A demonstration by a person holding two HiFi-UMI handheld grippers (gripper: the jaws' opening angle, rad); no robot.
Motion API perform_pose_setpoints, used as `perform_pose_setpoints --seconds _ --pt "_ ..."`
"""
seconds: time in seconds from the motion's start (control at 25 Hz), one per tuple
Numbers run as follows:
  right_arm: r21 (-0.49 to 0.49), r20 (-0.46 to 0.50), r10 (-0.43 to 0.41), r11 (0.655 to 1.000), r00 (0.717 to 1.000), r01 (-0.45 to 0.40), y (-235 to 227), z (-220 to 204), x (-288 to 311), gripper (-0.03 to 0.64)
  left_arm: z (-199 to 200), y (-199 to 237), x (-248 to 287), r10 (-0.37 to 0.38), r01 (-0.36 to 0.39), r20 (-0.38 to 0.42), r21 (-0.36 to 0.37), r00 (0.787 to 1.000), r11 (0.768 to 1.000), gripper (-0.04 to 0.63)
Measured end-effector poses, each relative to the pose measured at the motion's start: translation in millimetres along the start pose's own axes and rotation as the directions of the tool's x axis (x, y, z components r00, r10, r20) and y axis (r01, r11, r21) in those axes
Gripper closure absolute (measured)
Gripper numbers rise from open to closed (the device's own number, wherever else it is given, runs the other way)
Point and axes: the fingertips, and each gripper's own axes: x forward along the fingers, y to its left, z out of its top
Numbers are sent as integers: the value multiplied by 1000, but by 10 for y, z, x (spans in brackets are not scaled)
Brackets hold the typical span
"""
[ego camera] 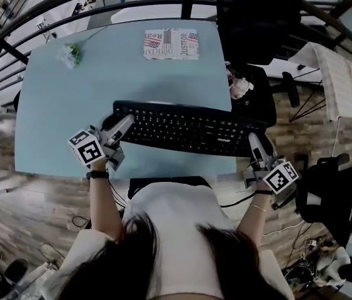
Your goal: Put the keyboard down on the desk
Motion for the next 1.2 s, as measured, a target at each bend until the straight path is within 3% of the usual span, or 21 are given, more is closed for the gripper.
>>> perform_pose_setpoints --seconds 0.2,0.4,1.2 --pt "10 -67 101 995 993 -100 -57 -18 456 456 49 106 -229 103 -103 67 -4 992 995 348" --pt "20 -105 141 990 984 -140 148 -152 951 456 241 392 -543 156 -154 95 -22 983 988 348" --pt "-4 -131 111 994 985 -112 110 -173 928 451 195 427 -501 156 -154 84 -29 984 988 348"
